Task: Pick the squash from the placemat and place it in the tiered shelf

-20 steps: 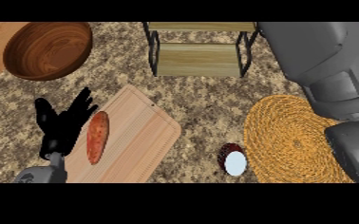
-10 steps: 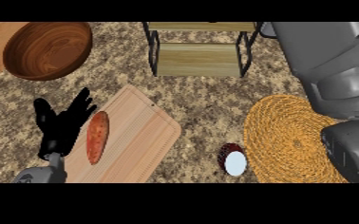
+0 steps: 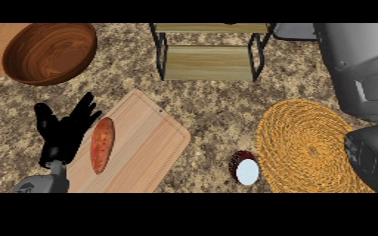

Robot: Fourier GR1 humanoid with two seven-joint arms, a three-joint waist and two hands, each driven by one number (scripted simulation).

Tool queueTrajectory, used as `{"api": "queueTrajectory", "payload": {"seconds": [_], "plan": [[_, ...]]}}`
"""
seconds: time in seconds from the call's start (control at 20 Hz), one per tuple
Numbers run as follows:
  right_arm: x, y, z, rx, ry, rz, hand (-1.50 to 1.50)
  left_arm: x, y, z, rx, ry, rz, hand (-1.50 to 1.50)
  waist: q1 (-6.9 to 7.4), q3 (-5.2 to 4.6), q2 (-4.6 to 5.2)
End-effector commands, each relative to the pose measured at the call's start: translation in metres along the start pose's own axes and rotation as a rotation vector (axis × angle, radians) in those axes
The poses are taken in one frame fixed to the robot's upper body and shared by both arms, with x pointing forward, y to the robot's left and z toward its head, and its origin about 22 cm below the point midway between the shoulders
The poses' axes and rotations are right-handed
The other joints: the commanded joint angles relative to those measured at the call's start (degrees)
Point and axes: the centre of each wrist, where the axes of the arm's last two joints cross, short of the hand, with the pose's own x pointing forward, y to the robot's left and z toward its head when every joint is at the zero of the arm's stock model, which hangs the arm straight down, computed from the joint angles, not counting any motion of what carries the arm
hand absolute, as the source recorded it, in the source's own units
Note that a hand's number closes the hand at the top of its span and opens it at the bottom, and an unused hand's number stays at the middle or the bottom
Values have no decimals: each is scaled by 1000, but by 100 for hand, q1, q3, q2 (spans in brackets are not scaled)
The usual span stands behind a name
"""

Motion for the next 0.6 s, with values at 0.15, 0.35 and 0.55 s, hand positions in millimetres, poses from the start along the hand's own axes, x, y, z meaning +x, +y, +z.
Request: {"api": "queueTrajectory", "payload": {"seconds": [0.15, 0.35, 0.55], "plan": [[11, -41, -13, -217, 12, -6, -150, -18, -3, -3, 7, 63, 17, 0, -132, -38, -19], [6, -94, -27, -351, 56, -111, -150, -8, 12, -2, 13, 64, 17, 0, -173, -32, -33], [-13, -131, -29, -366, 100, -132, -150, -25, 10, 2, 35, 84, 20, 0, -232, -30, -55]]}}
